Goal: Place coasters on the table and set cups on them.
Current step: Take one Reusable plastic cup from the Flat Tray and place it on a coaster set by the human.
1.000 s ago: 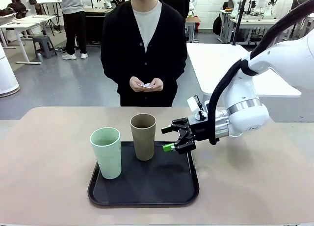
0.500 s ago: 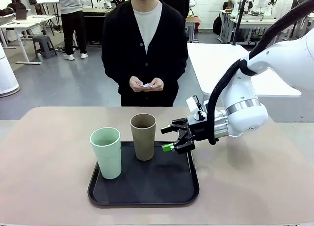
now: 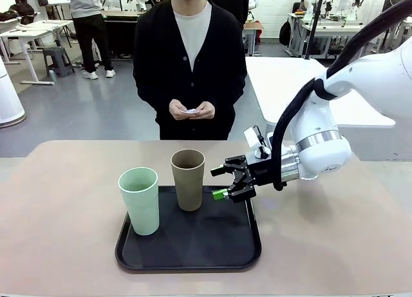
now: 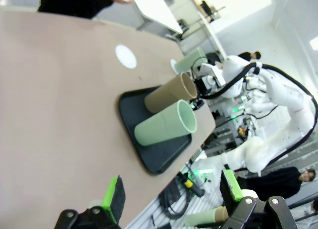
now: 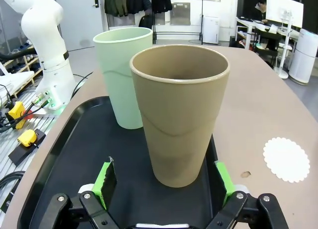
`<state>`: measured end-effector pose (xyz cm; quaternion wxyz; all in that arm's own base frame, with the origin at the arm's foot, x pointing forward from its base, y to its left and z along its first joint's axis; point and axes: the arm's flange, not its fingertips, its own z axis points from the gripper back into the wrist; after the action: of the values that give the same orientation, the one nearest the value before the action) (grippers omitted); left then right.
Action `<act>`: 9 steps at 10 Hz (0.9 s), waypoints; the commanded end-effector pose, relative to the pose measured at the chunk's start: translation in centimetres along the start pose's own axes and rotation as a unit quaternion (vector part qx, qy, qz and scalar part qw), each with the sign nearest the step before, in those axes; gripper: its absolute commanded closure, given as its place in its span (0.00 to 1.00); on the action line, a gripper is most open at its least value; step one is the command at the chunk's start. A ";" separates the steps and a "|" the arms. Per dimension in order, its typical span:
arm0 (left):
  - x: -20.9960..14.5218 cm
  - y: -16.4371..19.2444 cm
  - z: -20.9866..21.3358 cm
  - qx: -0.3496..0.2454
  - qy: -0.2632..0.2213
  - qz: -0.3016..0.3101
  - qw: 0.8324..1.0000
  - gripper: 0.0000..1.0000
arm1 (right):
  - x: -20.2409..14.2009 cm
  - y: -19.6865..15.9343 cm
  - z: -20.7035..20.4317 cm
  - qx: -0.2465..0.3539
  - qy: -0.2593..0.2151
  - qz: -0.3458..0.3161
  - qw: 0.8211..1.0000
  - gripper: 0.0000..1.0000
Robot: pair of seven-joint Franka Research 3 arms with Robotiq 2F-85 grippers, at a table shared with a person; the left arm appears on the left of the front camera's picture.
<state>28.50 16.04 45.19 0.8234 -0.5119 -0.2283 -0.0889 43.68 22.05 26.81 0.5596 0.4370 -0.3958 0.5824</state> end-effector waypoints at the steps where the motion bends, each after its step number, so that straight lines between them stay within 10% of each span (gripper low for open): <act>1: -0.1 0.0 0.1 -0.003 -0.002 -0.006 1.000 0.00 | -0.2 -0.9 -1.7 0.003 -0.015 0.007 1.000 0.00; 9: -0.1 0.0 0.1 -0.003 -0.002 -0.006 1.000 0.00 | -1.4 -2.4 -4.2 -0.003 -0.035 0.043 0.998 0.00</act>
<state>28.50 16.04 45.19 0.8234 -0.5119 -0.2283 -0.0889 45.31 24.87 24.79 0.5259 0.4426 -0.4187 0.5935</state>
